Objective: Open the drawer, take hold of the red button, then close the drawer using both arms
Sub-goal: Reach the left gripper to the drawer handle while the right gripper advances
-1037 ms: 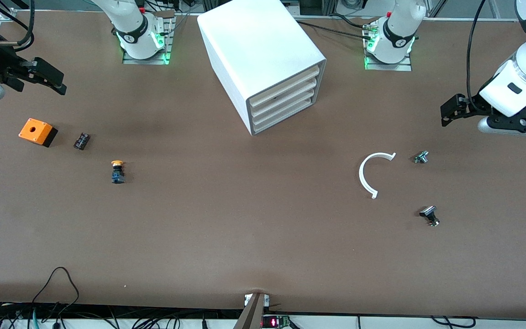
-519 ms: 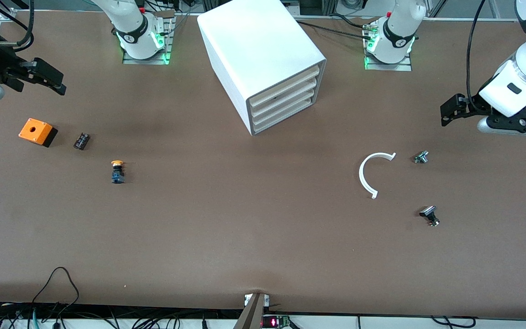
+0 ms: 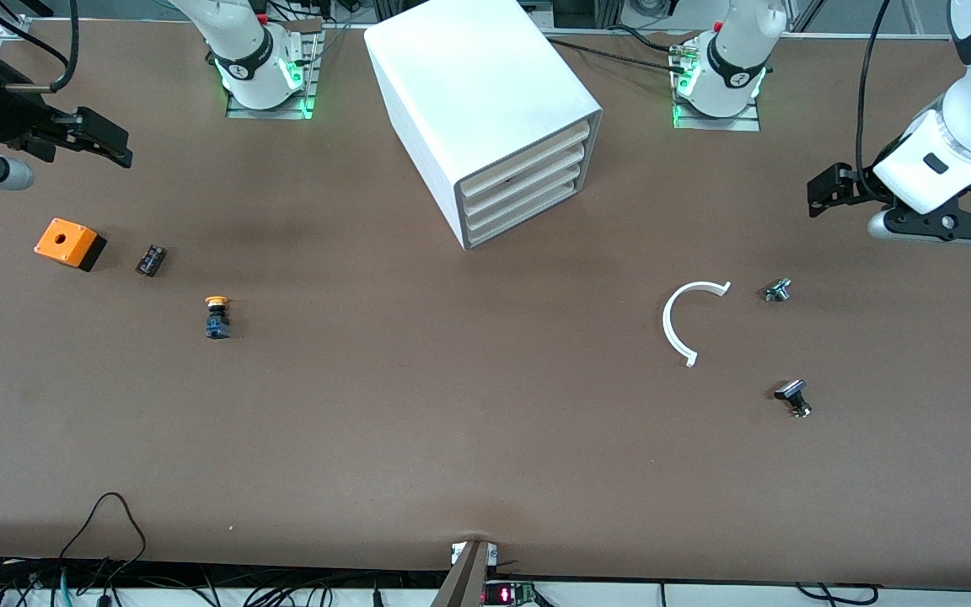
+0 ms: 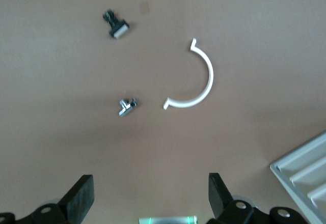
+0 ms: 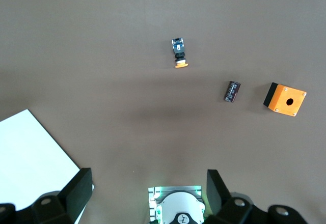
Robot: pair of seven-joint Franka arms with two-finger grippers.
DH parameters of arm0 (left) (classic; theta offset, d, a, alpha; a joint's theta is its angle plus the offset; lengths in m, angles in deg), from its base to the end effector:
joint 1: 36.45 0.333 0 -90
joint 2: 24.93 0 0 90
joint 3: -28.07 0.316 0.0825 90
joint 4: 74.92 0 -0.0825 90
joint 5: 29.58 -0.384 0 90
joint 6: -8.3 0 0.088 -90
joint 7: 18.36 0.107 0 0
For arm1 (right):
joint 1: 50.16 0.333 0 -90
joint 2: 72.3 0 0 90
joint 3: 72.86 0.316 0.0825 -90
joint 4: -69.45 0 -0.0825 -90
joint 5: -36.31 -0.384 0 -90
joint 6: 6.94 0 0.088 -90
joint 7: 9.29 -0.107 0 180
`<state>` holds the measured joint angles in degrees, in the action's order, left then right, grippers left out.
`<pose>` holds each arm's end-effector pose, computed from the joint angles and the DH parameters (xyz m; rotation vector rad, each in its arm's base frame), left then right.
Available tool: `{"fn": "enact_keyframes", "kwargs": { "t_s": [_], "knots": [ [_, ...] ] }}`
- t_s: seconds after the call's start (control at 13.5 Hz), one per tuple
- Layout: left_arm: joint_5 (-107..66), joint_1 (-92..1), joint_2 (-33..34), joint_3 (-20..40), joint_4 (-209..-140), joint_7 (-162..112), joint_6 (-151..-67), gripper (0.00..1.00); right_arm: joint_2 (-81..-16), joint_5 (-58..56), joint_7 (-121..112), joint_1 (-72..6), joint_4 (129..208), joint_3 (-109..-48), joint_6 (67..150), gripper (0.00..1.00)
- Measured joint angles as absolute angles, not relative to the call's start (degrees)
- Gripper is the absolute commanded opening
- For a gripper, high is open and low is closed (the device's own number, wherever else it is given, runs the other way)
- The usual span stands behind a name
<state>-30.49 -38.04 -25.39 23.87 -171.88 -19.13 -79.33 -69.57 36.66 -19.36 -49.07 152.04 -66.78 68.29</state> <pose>0.5387 -0.0530 0.5689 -3.1041 0.1369 0.2392 0.5373 0.0652 0.6376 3.1015 -0.0796 -0.2702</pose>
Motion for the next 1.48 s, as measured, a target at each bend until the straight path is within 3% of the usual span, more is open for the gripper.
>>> {"fn": "enact_keyframes", "kwargs": {
  "t_s": [0.37, 0.59, 1.11, 1.48],
  "knots": [
    [-16.9, -38.3, -24.2, 23.1, -171.9, -13.7, -67.6, 0.99, -64.3, 35.5, -19.7, -47.7, 152.1, -66.6, 70.9, 0.99],
    [-8.3, -37.6, -19.6, 23.3, -172.3, -3.7, -64.9, 0.99, -61.2, 35.4, -20.9, -46.3, 152.1, -66.6, 73.4, 0.99],
    [17.1, -36.3, 0.3, 23.4, -176.1, 22.5, -68.3, 0.95, -57.9, 35.3, -28.4, -43.1, 152.1, -66.5, 74.2, 0.99],
    [31.3, -40.9, 5.2, 22.4, -183.8, 35.1, -74.1, 0.82, -56.1, 35.2, -35.3, -39.4, 152.1, -66.4, 76.9, 0.99]
  ]
}}
